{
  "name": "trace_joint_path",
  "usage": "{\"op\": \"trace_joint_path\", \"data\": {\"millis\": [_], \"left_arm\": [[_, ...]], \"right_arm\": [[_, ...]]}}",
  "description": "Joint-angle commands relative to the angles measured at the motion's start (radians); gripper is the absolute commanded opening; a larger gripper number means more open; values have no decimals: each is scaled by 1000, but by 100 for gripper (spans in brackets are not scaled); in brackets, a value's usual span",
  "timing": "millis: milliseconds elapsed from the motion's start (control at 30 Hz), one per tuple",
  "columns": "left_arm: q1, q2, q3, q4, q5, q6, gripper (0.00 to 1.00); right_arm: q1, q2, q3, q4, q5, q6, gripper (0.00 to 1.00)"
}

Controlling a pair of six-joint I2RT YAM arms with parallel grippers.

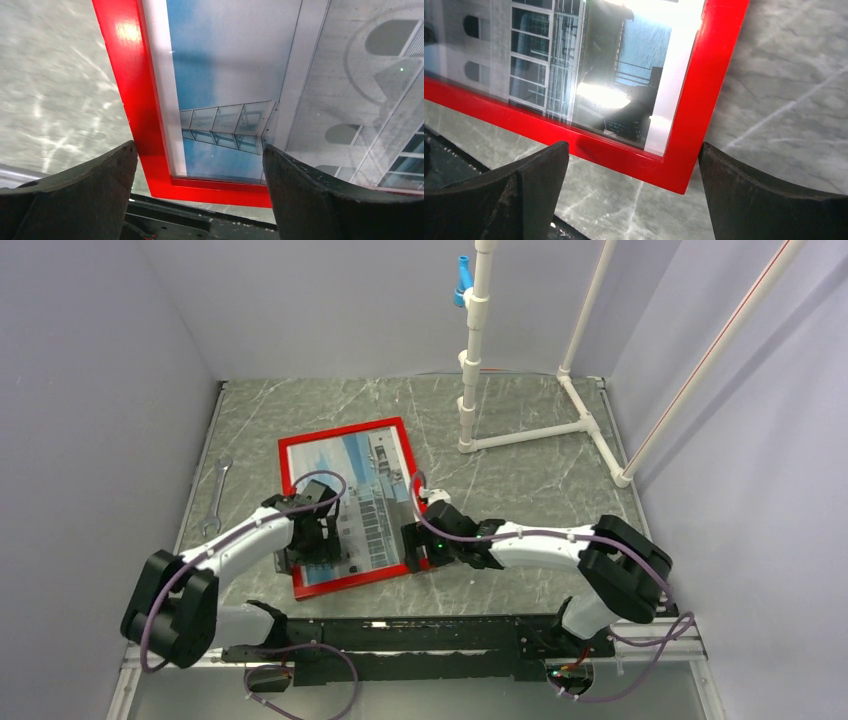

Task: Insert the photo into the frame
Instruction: Adjust the photo frame at the center of the board.

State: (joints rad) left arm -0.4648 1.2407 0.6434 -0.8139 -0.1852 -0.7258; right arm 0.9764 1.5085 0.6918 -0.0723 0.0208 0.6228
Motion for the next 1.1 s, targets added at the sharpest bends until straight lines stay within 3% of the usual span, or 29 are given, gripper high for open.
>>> {"op": "trace_joint_path", "data": {"millis": [0, 167, 367, 567, 833, 1067], "left_arm": [[33, 121, 95, 214, 55, 77, 95], [103, 221, 192, 193, 37, 148, 98], [140, 245, 232, 190, 25, 195, 99], [129, 115, 201, 172, 51, 191, 99], [-66, -97, 165, 151, 72, 100, 99], [-257, 8, 230, 142, 7, 0, 96]], "right_arm": [[170, 200, 87, 52, -268, 124, 100], [250, 278, 206, -5, -262, 115, 100], [278, 251, 187, 7, -252, 159, 100], [268, 137, 150, -44, -160, 178, 100], [180, -107, 14, -80, -96, 241, 100], [14, -435, -152, -160, -44, 314, 100]]}}
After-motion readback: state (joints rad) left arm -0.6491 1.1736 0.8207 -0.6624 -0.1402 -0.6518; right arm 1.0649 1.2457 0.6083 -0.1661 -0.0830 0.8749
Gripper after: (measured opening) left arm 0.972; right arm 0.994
